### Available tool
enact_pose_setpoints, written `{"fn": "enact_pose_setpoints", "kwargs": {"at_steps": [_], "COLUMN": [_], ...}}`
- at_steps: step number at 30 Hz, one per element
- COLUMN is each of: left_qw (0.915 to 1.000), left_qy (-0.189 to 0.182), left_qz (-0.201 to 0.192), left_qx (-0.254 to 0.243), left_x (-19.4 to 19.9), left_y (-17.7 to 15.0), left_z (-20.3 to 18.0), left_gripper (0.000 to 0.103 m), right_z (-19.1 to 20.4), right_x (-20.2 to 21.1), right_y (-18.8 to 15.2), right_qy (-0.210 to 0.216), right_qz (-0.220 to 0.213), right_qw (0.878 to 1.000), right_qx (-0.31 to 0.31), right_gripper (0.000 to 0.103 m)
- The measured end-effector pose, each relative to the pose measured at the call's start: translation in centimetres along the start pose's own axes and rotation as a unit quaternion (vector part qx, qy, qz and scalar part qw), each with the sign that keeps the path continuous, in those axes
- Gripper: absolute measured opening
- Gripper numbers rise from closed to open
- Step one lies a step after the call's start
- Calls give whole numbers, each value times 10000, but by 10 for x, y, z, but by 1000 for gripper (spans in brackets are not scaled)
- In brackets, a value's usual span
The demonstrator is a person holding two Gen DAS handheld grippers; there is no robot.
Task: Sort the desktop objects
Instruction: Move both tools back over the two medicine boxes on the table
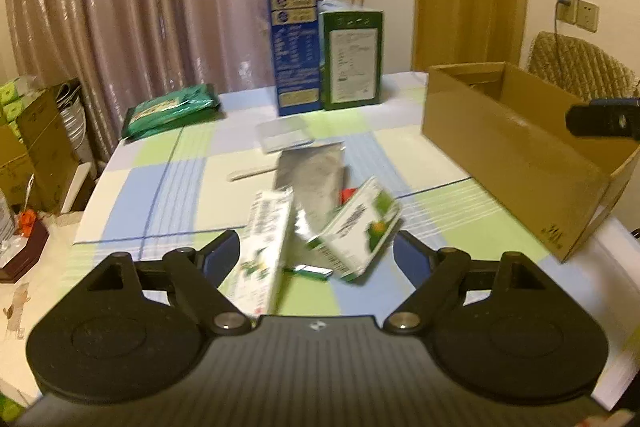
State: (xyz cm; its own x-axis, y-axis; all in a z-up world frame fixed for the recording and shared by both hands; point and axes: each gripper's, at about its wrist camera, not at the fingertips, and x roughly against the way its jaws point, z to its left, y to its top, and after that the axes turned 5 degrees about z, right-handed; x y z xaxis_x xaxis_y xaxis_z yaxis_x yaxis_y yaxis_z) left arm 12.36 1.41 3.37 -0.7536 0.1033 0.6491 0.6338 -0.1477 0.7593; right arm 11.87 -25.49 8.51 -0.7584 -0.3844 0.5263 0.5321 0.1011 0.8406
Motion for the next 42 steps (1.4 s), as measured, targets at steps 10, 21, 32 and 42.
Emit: {"fn": "enact_pose_setpoints", "kwargs": {"at_steps": [10,21,32,42], "left_qw": [9996,9977,9952,9947], "left_qy": [22,-125,-170,-120], "left_qz": [266,581,925,996], "left_qx": [83,-339,-262,-224], "left_x": [-22,-63,-86,-89], "left_y": [-19,-12,-13,-11], "left_z": [44,56,67,70], "left_gripper": [83,83,78,78], "right_z": [26,22,22,22], "right_x": [-56,-114,-170,-215], "right_y": [-23,-27,-32,-34], "right_qy": [167,256,263,103], "right_qz": [653,1215,1613,1696], "right_qw": [9977,9828,9520,9323], "right_qx": [-75,-1368,-2587,-3194], "right_gripper": [93,94,94,94]}}
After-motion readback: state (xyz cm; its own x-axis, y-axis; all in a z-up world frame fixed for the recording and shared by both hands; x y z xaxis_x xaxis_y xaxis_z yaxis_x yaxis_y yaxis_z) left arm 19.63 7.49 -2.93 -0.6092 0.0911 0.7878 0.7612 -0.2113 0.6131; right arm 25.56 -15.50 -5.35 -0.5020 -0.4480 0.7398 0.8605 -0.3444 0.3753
